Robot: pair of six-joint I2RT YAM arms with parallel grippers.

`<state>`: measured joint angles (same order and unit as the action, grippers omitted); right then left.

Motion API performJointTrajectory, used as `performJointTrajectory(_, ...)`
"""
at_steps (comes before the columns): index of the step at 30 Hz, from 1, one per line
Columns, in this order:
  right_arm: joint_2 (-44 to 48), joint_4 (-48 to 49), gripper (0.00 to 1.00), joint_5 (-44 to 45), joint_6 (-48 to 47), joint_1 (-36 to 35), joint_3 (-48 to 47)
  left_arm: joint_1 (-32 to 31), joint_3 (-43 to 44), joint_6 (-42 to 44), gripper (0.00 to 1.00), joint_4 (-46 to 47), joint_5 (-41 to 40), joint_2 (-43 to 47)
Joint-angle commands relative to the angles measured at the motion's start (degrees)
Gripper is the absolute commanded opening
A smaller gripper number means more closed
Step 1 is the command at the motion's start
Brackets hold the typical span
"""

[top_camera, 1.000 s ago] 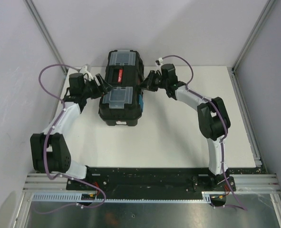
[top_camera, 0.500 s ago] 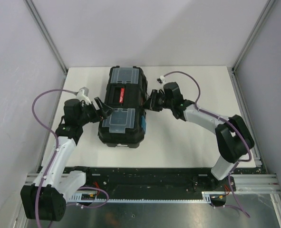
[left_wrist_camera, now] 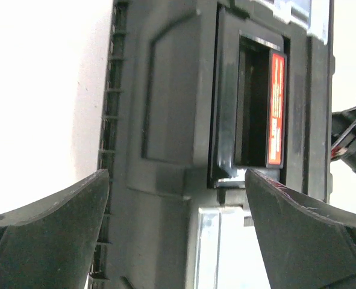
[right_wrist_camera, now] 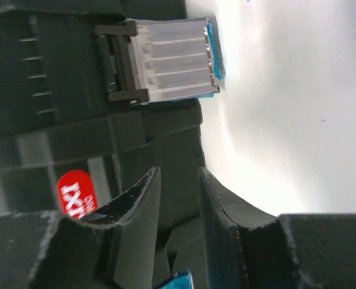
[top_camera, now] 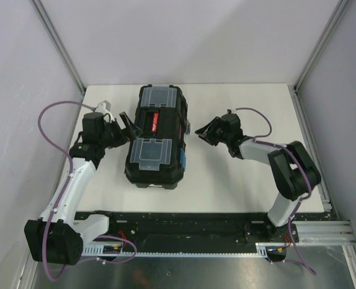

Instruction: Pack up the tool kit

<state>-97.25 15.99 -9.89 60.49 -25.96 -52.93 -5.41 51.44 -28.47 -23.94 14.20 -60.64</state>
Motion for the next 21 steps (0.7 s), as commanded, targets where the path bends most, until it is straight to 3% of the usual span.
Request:
performJointTrajectory(1, -7.32, 13.44, 0.31, -0.5, 10.75, -2.27, 0.72, 0.67, 5.92, 0.97, 0.97, -0.44, -4.47, -2.17)
performJointTrajectory(5, -12.08, 17.96, 0.11, 0.24, 17.99, -3.82, 0.64, 1.05, 8.22, 1.12, 0.98, -0.37, -3.41, -3.86)
performJointTrajectory(9, -15.52, 23.87, 0.02, 3.67, 21.93, -5.93, 0.48, 1.57, 9.01, 1.14, 0.98, -0.33, -2.75, -4.77)
performJointTrajectory(21, -26.56, 33.1, 0.0, 19.27, 30.54, -10.18, -3.28, 2.43, 10.47, 1.26, 0.98, -0.4, -1.09, -8.27)
